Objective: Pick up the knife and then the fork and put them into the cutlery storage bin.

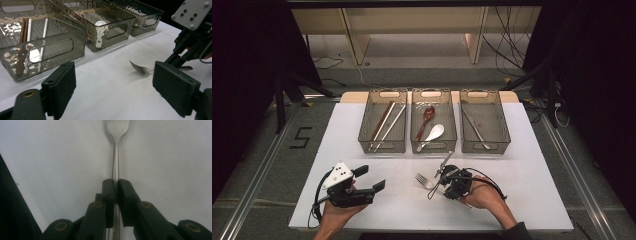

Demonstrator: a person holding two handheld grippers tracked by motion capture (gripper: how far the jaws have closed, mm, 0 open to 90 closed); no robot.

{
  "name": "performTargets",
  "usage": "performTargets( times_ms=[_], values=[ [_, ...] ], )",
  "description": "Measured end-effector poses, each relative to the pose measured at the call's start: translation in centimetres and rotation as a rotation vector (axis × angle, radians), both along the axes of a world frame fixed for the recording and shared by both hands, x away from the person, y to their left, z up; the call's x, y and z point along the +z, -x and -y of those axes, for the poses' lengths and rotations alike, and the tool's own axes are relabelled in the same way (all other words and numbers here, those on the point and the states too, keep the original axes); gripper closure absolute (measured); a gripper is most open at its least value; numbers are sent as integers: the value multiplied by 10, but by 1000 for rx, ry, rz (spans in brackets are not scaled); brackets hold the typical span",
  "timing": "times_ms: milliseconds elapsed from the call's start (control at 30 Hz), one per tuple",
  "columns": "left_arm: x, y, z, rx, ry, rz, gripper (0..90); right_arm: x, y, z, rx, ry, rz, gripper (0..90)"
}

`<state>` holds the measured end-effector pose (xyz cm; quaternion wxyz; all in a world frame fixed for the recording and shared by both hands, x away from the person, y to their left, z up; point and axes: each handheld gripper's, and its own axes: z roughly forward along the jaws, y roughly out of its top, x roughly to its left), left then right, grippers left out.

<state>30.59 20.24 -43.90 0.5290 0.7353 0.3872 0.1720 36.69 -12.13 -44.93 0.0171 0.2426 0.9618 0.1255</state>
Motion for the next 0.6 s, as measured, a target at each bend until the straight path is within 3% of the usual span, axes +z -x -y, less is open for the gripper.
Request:
performTargets(
  times_ms=[233,600],
  values=[
    [0,0,0,0,-1,0,186,9,-2,7,-20,-43,16,840],
    [0,0,0,2,0,-1,186,45,-10,37,-104,-179,85,840]
  ],
)
